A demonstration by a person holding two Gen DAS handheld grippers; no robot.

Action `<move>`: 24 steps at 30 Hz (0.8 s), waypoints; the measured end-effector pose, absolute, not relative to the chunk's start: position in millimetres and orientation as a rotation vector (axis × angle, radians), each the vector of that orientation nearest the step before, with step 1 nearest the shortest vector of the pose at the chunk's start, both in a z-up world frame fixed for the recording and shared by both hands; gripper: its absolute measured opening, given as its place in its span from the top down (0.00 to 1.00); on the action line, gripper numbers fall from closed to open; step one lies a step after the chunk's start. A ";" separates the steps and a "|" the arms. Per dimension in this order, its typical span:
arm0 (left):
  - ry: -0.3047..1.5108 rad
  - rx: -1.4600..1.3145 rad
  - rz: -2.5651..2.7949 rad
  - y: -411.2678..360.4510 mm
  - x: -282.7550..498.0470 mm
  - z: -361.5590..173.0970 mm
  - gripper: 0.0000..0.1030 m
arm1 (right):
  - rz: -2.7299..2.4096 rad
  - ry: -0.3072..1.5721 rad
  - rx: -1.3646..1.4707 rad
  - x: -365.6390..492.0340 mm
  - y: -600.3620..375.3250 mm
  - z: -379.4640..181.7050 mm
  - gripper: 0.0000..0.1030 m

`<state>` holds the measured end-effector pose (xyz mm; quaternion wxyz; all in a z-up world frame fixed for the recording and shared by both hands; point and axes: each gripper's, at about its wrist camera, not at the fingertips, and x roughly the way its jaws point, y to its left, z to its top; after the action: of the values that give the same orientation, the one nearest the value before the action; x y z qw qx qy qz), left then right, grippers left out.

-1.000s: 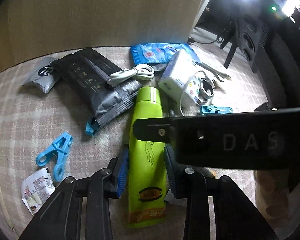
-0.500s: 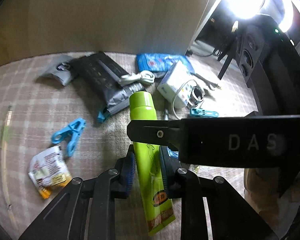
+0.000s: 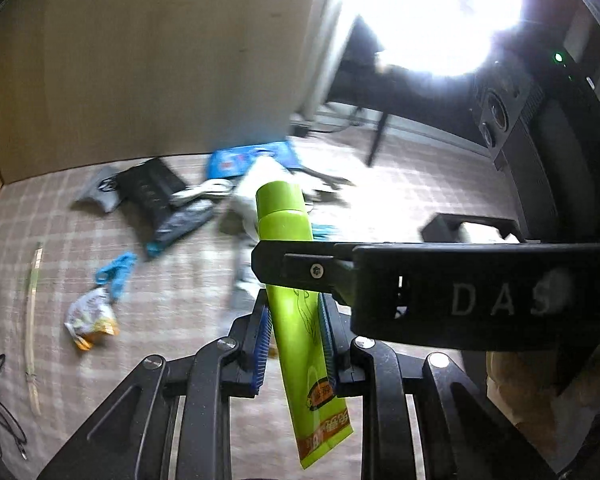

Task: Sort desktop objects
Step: 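Carry the green bottle over the bin and open the left tool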

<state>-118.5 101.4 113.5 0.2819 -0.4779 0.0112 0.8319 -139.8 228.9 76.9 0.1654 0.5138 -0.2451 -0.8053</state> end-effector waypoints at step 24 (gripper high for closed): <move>0.287 -1.125 1.782 365.5 60.7 124.2 0.79 | -2.682 -1.076 1.488 108.2 490.2 92.4 0.62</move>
<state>60.7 365.5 124.2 0.4859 -0.4624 0.1181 0.7322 108.2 490.2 92.4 -0.0543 0.4573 -0.3305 -0.8238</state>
